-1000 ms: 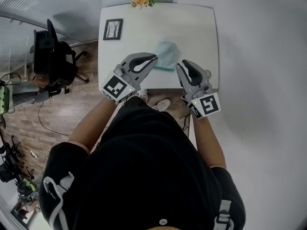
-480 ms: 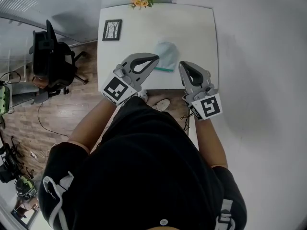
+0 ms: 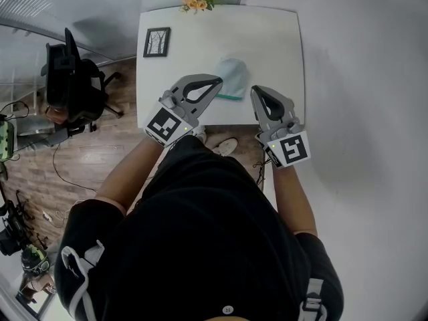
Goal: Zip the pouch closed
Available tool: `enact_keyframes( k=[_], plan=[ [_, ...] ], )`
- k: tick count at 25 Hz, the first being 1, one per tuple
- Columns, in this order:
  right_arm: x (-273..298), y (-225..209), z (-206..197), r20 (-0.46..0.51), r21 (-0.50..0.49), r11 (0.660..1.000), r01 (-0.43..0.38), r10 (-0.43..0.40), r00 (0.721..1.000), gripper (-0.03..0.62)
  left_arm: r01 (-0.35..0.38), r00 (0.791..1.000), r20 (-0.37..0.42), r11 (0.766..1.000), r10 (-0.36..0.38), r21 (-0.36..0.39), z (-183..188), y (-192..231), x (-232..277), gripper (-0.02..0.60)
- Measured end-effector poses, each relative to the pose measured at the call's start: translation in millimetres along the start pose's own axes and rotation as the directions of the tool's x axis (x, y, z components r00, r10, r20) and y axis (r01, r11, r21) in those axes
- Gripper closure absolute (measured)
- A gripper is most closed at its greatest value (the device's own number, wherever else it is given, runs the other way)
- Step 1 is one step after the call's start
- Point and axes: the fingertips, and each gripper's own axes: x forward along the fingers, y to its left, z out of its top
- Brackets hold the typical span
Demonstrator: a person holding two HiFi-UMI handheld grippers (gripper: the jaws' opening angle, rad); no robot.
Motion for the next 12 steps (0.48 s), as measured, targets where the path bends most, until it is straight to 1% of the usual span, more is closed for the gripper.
enact_keyframes(
  k=[4, 8, 12],
  plan=[
    [0.9, 3.2, 1.0, 0.006, -0.003, 1.000, -0.009, 0.009, 1.000, 0.585, -0.003, 1.000, -0.001, 1.000, 0.003, -0.001, 0.5, -0.1, -0.7, 0.574],
    [4.2, 6.3, 1.3, 0.007, 0.006, 1.000, -0.009, 0.009, 1.000, 0.585, -0.020, 1.000, 0.005, 0.999, 0.020, -0.036, -5.5, 3.3, -3.8, 0.574],
    [3.3, 7.0, -2.4, 0.005, 0.003, 1.000, -0.012, 0.012, 1.000, 0.585, -0.020, 1.000, -0.008, 1.000, 0.020, -0.017, -4.4, 4.0, -3.8, 0.574]
  ],
)
